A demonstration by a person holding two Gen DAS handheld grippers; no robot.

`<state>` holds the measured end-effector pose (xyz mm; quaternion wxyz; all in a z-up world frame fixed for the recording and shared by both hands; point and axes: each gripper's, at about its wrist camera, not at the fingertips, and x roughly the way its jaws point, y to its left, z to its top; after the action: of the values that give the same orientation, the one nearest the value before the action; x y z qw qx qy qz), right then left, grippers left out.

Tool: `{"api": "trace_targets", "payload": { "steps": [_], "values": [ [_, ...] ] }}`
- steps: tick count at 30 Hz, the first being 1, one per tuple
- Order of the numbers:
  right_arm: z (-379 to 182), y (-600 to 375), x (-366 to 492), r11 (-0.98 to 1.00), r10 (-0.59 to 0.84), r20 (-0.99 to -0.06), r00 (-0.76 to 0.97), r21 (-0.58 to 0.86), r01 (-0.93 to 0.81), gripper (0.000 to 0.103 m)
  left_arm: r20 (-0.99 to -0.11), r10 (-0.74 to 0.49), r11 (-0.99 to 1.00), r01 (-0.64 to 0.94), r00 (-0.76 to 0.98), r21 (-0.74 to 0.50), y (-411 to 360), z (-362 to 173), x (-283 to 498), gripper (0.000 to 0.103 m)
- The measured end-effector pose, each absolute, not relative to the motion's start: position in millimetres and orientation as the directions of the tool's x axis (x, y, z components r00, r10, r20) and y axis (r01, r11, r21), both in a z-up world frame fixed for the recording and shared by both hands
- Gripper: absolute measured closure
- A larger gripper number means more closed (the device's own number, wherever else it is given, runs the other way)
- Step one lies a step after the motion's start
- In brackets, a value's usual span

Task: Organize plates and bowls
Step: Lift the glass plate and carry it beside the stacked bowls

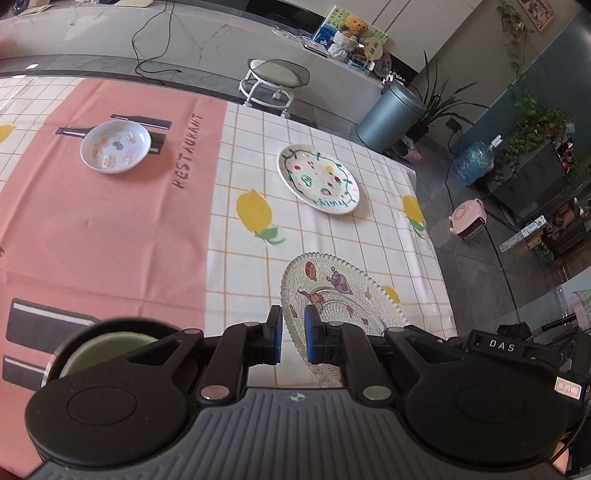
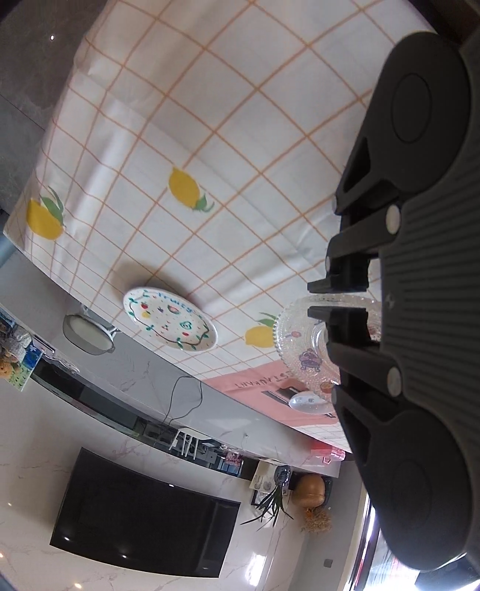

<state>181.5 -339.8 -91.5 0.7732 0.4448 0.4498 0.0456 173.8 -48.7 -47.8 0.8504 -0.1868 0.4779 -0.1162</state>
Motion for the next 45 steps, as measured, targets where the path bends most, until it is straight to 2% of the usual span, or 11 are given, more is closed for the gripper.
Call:
{"api": "trace_targets", "payload": {
  "steps": [10, 16, 21, 29, 33, 45],
  "values": [
    [-100.8, -395.9, 156.4, 0.662, 0.401, -0.755, 0.519, 0.630, 0.405, 0.098, -0.814, -0.389, 0.899, -0.014, 0.431, -0.437, -98.6, -92.8, 145.9, 0.090],
    [-121.5, -396.8, 155.1, 0.718, 0.373, -0.810, 0.452, 0.561, 0.413, 0.098, -0.848, -0.341, 0.922, -0.030, 0.405, -0.385, -108.1, -110.9, 138.5, 0.089],
    [-133.2, -397.3, 159.1, 0.701, 0.402, -0.821, 0.405, 0.561, 0.440, 0.097, -0.867, -0.292, 0.944, -0.021, 0.403, -0.328, -113.1, -116.3, 135.3, 0.089],
    [-137.5, -385.0, 167.0, 0.754, 0.390, -0.859, 0.331, 0.505, 0.420, 0.090, -0.877, -0.240, 0.966, 0.010, 0.417, -0.260, -121.2, -121.2, 130.2, 0.089],
    [-138.4, -383.2, 167.9, 0.761, 0.395, -0.862, 0.319, 0.501, 0.412, 0.089, -0.878, -0.226, 0.969, 0.004, 0.422, -0.248, -119.6, -123.8, 130.5, 0.089],
    [-140.6, -375.3, 173.3, 0.761, 0.401, -0.861, 0.313, 0.503, 0.410, 0.087, -0.873, -0.115, 0.993, 0.045, 0.474, -0.107, -134.2, -127.5, 125.9, 0.088]
  ]
}}
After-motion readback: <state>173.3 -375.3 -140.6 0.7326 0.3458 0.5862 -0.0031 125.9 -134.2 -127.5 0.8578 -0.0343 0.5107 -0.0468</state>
